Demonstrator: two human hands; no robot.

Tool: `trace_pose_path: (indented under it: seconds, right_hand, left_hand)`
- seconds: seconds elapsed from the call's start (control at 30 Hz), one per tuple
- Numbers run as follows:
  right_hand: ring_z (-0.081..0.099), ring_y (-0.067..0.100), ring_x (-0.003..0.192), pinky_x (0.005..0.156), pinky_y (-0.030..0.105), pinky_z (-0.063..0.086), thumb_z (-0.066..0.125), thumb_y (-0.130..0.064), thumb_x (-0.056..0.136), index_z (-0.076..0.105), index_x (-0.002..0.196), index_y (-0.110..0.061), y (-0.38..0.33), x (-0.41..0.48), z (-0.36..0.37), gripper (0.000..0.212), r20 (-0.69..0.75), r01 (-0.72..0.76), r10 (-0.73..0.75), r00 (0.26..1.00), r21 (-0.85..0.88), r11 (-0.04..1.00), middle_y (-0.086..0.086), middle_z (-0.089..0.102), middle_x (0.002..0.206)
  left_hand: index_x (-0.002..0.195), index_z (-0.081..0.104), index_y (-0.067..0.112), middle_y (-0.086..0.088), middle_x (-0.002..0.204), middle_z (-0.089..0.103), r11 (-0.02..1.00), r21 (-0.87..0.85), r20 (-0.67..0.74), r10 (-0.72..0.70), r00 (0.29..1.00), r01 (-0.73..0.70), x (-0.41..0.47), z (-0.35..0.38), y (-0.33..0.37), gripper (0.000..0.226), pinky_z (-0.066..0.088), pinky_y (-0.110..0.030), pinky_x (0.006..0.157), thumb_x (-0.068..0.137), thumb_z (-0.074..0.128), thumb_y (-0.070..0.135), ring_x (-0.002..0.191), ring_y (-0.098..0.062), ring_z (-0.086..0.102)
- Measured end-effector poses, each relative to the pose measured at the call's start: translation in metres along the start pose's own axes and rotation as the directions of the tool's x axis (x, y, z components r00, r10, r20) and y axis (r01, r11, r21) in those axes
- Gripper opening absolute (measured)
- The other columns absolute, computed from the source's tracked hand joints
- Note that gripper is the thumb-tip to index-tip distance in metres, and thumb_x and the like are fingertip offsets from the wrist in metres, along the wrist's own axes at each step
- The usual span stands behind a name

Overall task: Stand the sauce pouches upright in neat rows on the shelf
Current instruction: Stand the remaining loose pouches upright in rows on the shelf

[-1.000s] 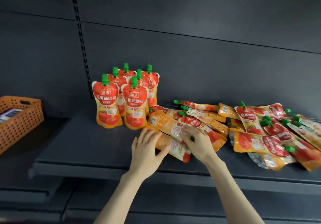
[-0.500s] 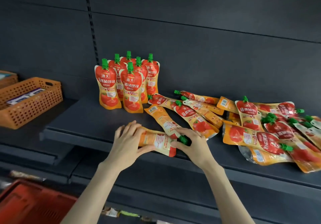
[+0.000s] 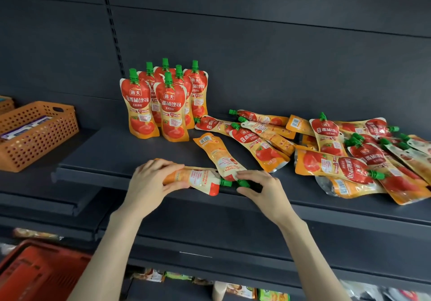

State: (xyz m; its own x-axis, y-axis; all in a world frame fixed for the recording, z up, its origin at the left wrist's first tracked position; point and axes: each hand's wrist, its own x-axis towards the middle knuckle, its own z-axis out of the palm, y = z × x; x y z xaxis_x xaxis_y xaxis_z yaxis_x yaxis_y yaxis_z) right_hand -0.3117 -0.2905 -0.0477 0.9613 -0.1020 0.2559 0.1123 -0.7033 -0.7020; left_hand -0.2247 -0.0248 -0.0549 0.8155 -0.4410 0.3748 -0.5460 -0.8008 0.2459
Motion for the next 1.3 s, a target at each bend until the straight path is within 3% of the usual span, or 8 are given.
trace_pose_path:
  seconds: [0.2,0.4,0.57,0.7,0.9,1.03,1.17,1.3]
  right_hand:
    - [0.062,0.006,0.101,0.09,0.025,0.049,0.067,-0.013,0.084,0.07,0.105,-0.022,-0.004,-0.005,-0.003,0.023,-0.11,-0.041,0.058,0.992,0.147,0.988,-0.011,0.068,0.104]
    - [0.062,0.002,0.097,0.085,0.021,0.049,0.06,-0.017,0.09,0.067,0.1,-0.021,-0.033,0.018,-0.033,0.013,-0.337,0.097,0.009,0.942,0.296,0.95,-0.012,0.068,0.098]
    - [0.059,-0.01,0.083,0.072,0.006,0.044,0.053,-0.015,0.094,0.065,0.101,-0.012,-0.065,0.052,-0.059,0.013,-0.405,0.208,-0.053,0.913,0.35,0.913,-0.011,0.065,0.09]
    - [0.057,-0.009,0.071,0.066,0.006,0.042,0.051,-0.016,0.095,0.063,0.098,-0.009,-0.079,0.075,-0.064,0.013,-0.386,0.236,-0.085,0.918,0.362,0.902,-0.006,0.062,0.08]
    - [0.058,0.006,0.091,0.078,0.025,0.051,0.061,-0.02,0.089,0.053,0.113,-0.03,-0.083,0.091,-0.04,0.028,-0.261,0.225,-0.154,0.953,0.269,0.936,-0.014,0.058,0.093]
    - [0.054,0.012,0.11,0.088,0.031,0.053,0.067,-0.01,0.084,0.039,0.132,-0.032,-0.072,0.091,-0.03,0.06,-0.243,0.194,-0.131,0.961,0.257,0.947,-0.004,0.053,0.118]
    - [0.053,0.007,0.117,0.093,0.026,0.052,0.069,-0.01,0.083,0.019,0.144,-0.032,-0.058,0.086,-0.017,0.081,-0.167,0.091,-0.025,0.986,0.397,0.913,-0.008,0.048,0.132]
    - [0.057,0.009,0.113,0.091,0.026,0.053,0.071,-0.01,0.081,0.03,0.138,-0.02,-0.037,0.076,0.014,0.07,-0.095,-0.015,0.064,0.993,0.443,0.896,-0.006,0.057,0.124]
  left_hand:
    - [0.114,0.067,0.026,0.002,0.106,0.067,1.0,0.023,-0.069,0.019,0.997,-0.018,-0.002,-0.004,0.004,0.084,0.044,-0.039,0.076,0.074,0.02,0.082,0.096,-0.025,0.061]
    - [0.105,0.068,0.019,0.001,0.09,0.073,0.994,-0.104,-0.231,0.0,0.973,-0.025,0.004,-0.018,0.019,0.066,0.045,-0.034,0.065,0.085,0.027,0.067,0.077,-0.026,0.067]
    - [0.111,0.063,0.01,-0.01,0.091,0.072,0.937,-0.323,-0.237,-0.218,0.947,0.134,0.012,-0.023,0.033,0.06,0.05,-0.04,0.07,0.086,0.029,0.052,0.083,-0.033,0.066]
    - [0.104,0.064,0.013,-0.002,0.097,0.068,0.699,-0.679,-0.128,-0.413,0.902,0.224,0.025,-0.021,0.042,0.048,0.051,-0.035,0.083,0.092,0.032,0.046,0.095,-0.021,0.064]
    - [0.109,0.061,0.021,0.004,0.102,0.067,0.409,-0.878,0.06,-0.42,0.906,0.248,0.049,-0.006,0.057,0.048,0.052,-0.034,0.09,0.087,0.036,0.055,0.1,-0.013,0.064]
    - [0.129,0.047,0.023,0.006,0.12,0.062,0.433,-0.871,0.069,-0.362,0.929,0.234,0.052,0.001,0.051,0.062,0.048,-0.035,0.096,0.08,0.052,0.062,0.113,-0.013,0.058]
    - [0.127,0.034,0.041,0.019,0.119,0.057,0.439,-0.873,0.071,-0.32,0.945,0.214,0.048,0.003,0.046,0.055,0.045,-0.025,0.094,0.083,0.066,0.032,0.109,0.003,0.056]
    - [0.127,0.045,0.034,0.012,0.117,0.062,0.446,-0.868,0.061,-0.342,0.938,0.22,0.045,0.001,0.033,0.054,0.049,-0.03,0.094,0.081,0.071,0.029,0.11,-0.007,0.058]
